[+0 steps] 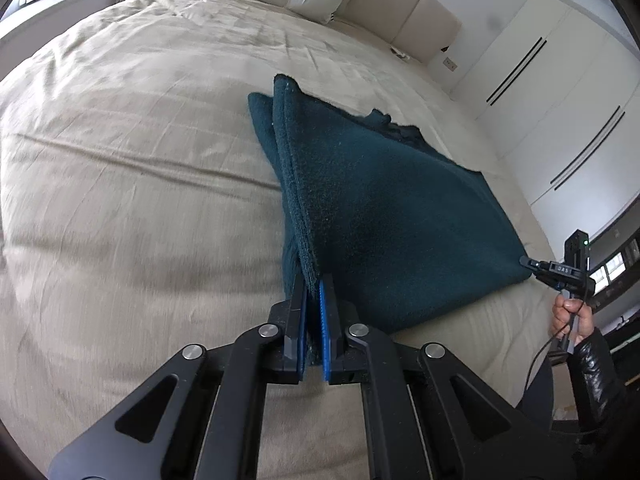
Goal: Fold small clothes
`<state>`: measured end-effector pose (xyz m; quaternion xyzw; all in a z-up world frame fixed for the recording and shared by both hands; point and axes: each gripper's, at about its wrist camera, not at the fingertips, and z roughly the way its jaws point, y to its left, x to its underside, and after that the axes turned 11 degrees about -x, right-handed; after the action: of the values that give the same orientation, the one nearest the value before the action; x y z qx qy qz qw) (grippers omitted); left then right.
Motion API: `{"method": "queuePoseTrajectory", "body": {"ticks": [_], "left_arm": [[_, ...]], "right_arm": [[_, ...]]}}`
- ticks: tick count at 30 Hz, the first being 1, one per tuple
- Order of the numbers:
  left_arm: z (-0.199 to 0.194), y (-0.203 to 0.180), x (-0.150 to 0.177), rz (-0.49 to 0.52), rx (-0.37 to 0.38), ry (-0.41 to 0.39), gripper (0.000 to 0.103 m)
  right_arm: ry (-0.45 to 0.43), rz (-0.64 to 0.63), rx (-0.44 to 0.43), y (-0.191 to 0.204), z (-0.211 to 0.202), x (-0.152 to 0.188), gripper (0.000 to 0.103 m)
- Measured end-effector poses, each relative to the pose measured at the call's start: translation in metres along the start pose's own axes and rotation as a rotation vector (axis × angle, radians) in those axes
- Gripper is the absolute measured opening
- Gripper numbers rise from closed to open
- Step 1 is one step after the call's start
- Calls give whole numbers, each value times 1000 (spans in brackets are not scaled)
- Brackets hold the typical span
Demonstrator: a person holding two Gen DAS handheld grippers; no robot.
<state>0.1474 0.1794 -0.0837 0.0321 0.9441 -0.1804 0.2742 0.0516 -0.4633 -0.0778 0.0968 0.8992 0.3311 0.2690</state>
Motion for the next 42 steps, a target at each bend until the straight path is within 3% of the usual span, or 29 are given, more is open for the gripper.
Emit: {"method": "queuePoseTrajectory", "body": {"ticks": [25,42], "left_arm": [[15,-1,5,-15,-13,41,4],[29,13,4,-109,14,64,8]], "right_arm": [[15,38,15,-5,-9,25,6],[9,66,-5,-14,-8,31,6]]}}
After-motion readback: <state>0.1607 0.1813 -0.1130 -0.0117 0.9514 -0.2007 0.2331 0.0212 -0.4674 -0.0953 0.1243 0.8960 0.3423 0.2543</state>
